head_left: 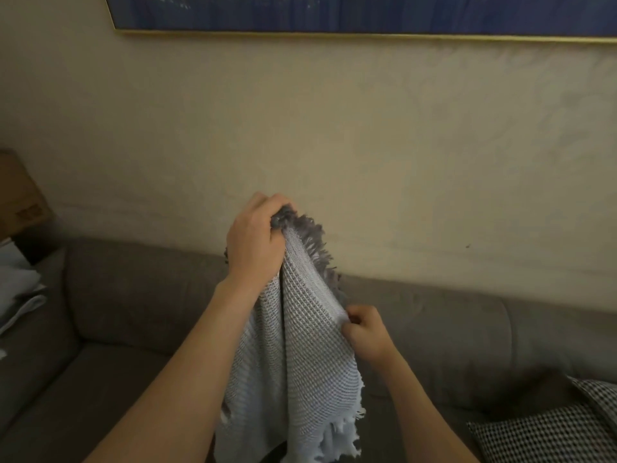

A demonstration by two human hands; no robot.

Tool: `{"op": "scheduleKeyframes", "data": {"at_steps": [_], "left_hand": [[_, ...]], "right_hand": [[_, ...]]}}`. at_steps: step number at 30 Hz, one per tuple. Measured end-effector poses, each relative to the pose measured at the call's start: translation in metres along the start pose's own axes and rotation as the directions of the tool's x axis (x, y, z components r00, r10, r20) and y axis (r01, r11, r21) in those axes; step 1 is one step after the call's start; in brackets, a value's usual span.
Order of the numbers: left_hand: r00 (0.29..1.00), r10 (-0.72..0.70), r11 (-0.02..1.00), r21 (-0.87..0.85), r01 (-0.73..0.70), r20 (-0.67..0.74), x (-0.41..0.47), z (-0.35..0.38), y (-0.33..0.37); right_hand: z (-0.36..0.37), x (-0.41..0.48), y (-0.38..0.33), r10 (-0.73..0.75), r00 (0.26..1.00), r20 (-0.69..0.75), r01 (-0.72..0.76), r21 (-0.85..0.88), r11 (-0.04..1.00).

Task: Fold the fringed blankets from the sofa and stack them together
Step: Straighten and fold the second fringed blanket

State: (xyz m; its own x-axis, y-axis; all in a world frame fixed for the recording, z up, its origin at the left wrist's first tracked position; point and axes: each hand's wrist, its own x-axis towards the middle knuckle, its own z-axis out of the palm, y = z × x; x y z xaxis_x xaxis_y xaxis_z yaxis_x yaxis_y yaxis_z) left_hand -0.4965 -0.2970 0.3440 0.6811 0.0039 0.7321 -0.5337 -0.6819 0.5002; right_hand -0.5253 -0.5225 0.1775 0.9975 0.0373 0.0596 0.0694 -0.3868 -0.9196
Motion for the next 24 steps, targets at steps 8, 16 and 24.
{"op": "scheduleKeyframes", "data": {"at_steps": [8,16,24], "left_hand": [[0.999,0.041,0.998,-0.038,-0.04,0.031,0.002,-0.004,-0.002],[0.996,0.064,0.998,-0.002,-0.064,0.07,0.001,-0.004,0.001],[0.979,0.123,0.985,-0.138,-0.101,0.163,-0.002,0.0,0.013]], "right_hand": [[-0.007,0.0,-0.024,-0.053,0.981,0.189,0.024,0.153,0.988],[-0.037,0.011,-0.04,-0.039,0.948,0.315,0.044,-0.01,0.999],[-0.005,0.029,-0.043,-0.02,0.999,0.05,0.027,-0.143,0.989]]}}
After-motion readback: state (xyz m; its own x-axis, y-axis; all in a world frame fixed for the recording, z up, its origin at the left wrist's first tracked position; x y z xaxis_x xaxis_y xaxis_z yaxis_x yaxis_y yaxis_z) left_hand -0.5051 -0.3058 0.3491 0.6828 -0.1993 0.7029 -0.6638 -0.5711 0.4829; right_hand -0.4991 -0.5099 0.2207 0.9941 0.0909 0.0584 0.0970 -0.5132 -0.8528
